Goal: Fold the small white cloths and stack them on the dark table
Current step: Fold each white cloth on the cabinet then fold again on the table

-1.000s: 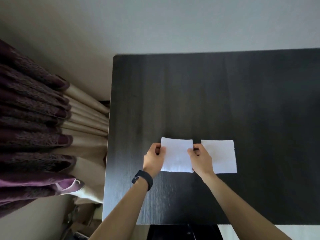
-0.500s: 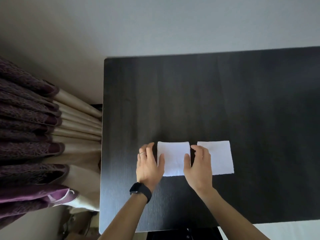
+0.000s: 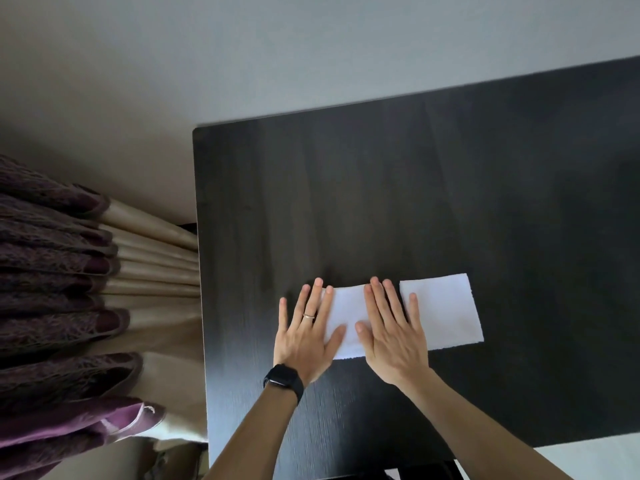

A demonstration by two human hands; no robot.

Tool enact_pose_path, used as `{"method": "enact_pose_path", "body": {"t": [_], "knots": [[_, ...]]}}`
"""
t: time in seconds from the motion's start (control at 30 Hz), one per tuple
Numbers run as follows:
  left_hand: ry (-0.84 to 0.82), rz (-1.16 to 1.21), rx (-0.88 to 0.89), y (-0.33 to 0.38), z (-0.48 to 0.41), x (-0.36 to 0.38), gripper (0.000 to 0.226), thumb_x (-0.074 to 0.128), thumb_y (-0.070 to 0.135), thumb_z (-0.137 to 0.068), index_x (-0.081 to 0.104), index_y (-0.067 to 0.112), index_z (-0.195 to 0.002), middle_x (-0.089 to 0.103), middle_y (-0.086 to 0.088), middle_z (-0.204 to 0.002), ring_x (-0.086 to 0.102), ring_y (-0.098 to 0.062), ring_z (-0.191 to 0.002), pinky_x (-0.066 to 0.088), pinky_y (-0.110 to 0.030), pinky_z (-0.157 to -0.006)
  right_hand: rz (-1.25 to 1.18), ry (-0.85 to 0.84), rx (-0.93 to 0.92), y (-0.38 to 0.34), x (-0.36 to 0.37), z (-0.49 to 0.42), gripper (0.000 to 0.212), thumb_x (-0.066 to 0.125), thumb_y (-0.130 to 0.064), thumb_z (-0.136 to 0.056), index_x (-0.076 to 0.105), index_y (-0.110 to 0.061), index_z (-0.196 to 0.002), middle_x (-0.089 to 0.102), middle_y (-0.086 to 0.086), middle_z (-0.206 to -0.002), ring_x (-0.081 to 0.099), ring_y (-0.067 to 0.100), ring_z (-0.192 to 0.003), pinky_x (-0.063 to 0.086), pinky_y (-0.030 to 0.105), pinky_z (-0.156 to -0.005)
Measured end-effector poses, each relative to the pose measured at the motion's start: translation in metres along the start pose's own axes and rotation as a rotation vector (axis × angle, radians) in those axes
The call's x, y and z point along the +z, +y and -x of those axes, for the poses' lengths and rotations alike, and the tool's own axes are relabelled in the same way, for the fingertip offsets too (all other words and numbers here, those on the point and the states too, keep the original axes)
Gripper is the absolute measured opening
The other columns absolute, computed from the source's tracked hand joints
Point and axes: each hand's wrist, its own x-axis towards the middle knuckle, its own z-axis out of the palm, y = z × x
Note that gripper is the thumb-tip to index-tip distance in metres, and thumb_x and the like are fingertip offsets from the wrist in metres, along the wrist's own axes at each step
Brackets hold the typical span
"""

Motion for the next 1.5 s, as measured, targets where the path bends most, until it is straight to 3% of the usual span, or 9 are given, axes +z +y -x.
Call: {"method": "enact_pose_path", "body": {"t": [0.17, 0.27, 0.37, 0.53, 0.67, 0.93, 1.2, 1.3, 1.5], "knots": [[-0.043, -0.042, 0.015, 0.004, 0.0, -0.012, 0.074, 0.026, 0.063, -0.099, 0.019, 0.019, -0.158, 0.012, -0.003, -0.165, 0.02, -0.025, -0.151, 0.018, -0.057, -0.119, -0.028, -0.055, 0.048, 0.002, -0.011, 0.006, 0.073, 0.026, -0.059, -0.099, 0.023, -0.015, -0.156, 0.016, 0.009, -0.164, 0.012, 0.03, -0.152, 0.012, 0.057, -0.12], [-0.038, -0.068, 0.019, 0.013, -0.001, -0.029, 0.075, 0.032, 0.064, -0.096, 0.023, 0.021, -0.157, 0.015, -0.005, -0.164, 0.024, -0.028, -0.149, 0.016, -0.056, -0.118, -0.053, -0.064, 0.088, 0.016, -0.028, 0.02, 0.076, 0.028, -0.065, -0.095, 0.031, -0.017, -0.154, 0.018, 0.008, -0.163, 0.014, 0.03, -0.151, 0.011, 0.058, -0.12], [0.01, -0.041, 0.009, 0.03, -0.005, -0.054, 0.073, 0.035, 0.063, -0.093, 0.021, 0.029, -0.156, 0.015, -0.005, -0.165, 0.018, -0.03, -0.15, 0.015, -0.058, -0.117, -0.1, -0.001, 0.178, 0.043, -0.059, 0.04, 0.074, 0.031, -0.065, -0.093, 0.037, -0.022, -0.152, 0.023, 0.005, -0.162, 0.019, 0.029, -0.15, 0.014, 0.058, -0.119], [0.092, 0.041, 0.064, 0.1, -0.01, -0.107, 0.078, 0.052, 0.052, -0.091, 0.016, 0.031, -0.157, 0.012, -0.005, -0.165, 0.016, -0.032, -0.151, 0.018, -0.061, -0.117, -0.199, 0.152, 0.373, 0.112, -0.129, 0.099, 0.067, 0.024, -0.062, -0.095, 0.028, -0.031, -0.154, 0.021, 0.0, -0.164, 0.013, 0.025, -0.152, 0.009, 0.051, -0.121], [0.149, 0.103, 0.231, 0.212, -0.014, -0.151, 0.076, 0.047, 0.051, -0.093, 0.011, 0.035, -0.157, 0.013, 0.001, -0.166, 0.008, -0.026, -0.153, 0.014, -0.059, -0.12, -0.268, 0.319, 0.55, 0.181, -0.18, 0.17, 0.058, 0.037, -0.056, -0.094, 0.038, -0.035, -0.149, 0.028, -0.002, -0.161, 0.014, 0.021, -0.151, 0.013, 0.05, -0.121], [0.219, 0.176, 0.64, 0.503, 0.042, -0.213, 0.068, 0.039, 0.06, -0.095, 0.011, 0.042, -0.155, 0.003, 0.003, -0.166, -0.004, -0.023, -0.153, 0.0, -0.054, -0.121, -0.199, 0.672, 0.92, 0.333, -0.266, 0.379, 0.056, 0.03, -0.059, -0.096, 0.046, -0.035, -0.143, 0.034, -0.002, -0.158, 0.02, 0.023, -0.15, 0.018, 0.053, -0.121], [0.23, 0.357, 1.015, 0.771, 0.162, -0.23, 0.067, 0.042, 0.06, -0.093, 0.022, 0.041, -0.154, 0.024, 0.003, -0.162, 0.015, -0.021, -0.15, 0.014, -0.046, -0.122, -0.066, 1.056, 1.146, 0.446, -0.32, 0.612, 0.046, 0.042, -0.05, -0.096, 0.059, -0.03, -0.134, 0.055, -0.001, -0.143, 0.037, 0.025, -0.14, 0.033, 0.05, -0.113], [0.232, 0.395, 1.144, 0.857, 0.208, -0.235, 0.068, 0.036, 0.063, -0.089, 0.03, 0.039, -0.152, 0.033, 0.001, -0.159, 0.023, -0.02, -0.147, 0.018, -0.04, -0.12, -0.026, 1.136, 1.218, 0.479, -0.341, 0.685, 0.042, 0.045, -0.048, -0.095, 0.06, -0.033, -0.131, 0.058, -0.004, -0.139, 0.038, 0.023, -0.139, 0.037, 0.051, -0.11], [0.182, 0.346, 1.397, 1.013, 0.275, -0.216, 0.07, 0.029, 0.067, -0.088, 0.029, 0.038, -0.152, 0.035, 0.002, -0.157, 0.026, -0.02, -0.145, 0.023, -0.042, -0.118, 0.045, 1.19, 1.421, 0.544, -0.352, 0.813, 0.047, 0.038, -0.054, -0.093, 0.062, -0.035, -0.129, 0.058, -0.009, -0.138, 0.038, 0.018, -0.139, 0.04, 0.048, -0.107]]}}
